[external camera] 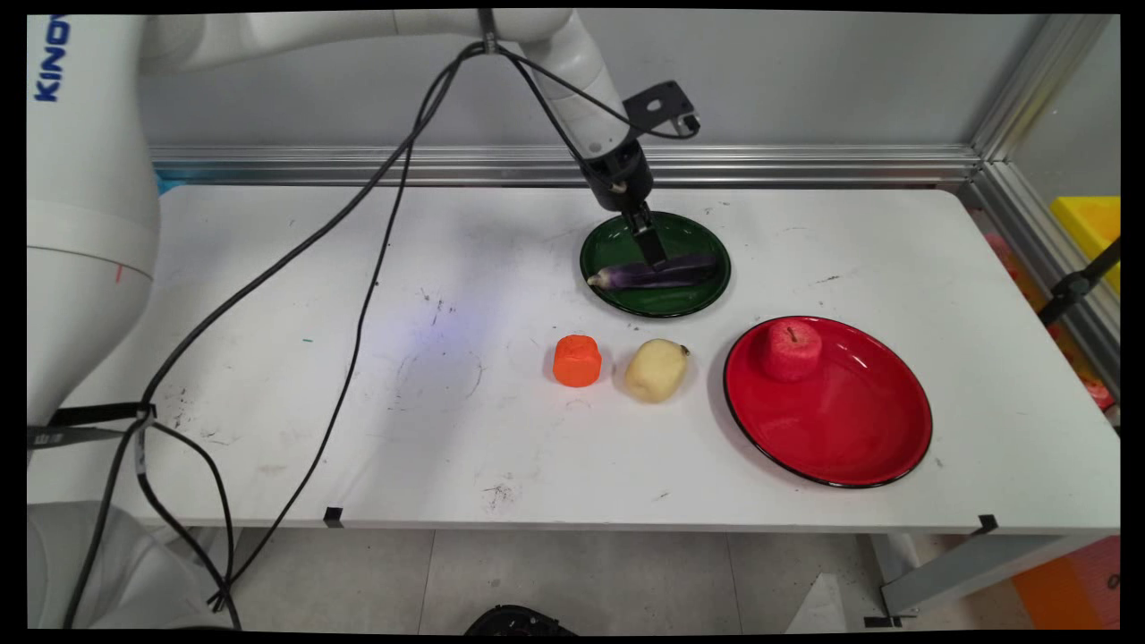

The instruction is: Pick up the eggplant from the green plate, then place the picked object on the table

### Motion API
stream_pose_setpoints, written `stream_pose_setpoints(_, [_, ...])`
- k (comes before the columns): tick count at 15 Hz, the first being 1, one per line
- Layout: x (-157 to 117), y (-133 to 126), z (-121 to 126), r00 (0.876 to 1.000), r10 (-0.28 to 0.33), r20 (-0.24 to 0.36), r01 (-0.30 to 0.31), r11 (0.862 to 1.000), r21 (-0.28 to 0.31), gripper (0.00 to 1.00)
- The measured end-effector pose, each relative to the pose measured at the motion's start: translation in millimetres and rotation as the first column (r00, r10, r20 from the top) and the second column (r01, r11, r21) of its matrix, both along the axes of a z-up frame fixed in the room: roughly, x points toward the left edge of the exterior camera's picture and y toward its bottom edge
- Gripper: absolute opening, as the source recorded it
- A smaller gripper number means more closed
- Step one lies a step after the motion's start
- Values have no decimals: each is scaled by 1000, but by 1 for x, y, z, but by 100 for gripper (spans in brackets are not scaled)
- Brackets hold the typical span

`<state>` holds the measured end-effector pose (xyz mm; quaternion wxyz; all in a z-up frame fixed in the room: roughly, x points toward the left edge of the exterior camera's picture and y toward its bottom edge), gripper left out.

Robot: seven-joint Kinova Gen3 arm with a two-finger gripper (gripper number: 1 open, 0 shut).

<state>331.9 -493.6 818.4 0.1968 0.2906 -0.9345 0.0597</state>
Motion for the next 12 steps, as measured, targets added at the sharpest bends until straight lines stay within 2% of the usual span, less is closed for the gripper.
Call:
stream_pose_setpoints(6, [-8, -12, -22, 999, -11, 45, 10, 1000, 29, 100])
stream_pose_setpoints(7, [-10, -13, -25, 999, -16, 48, 14, 999, 32, 0])
stream_pose_setpoints(12, [-12, -15, -28, 997, -60, 51, 59, 998, 25, 0])
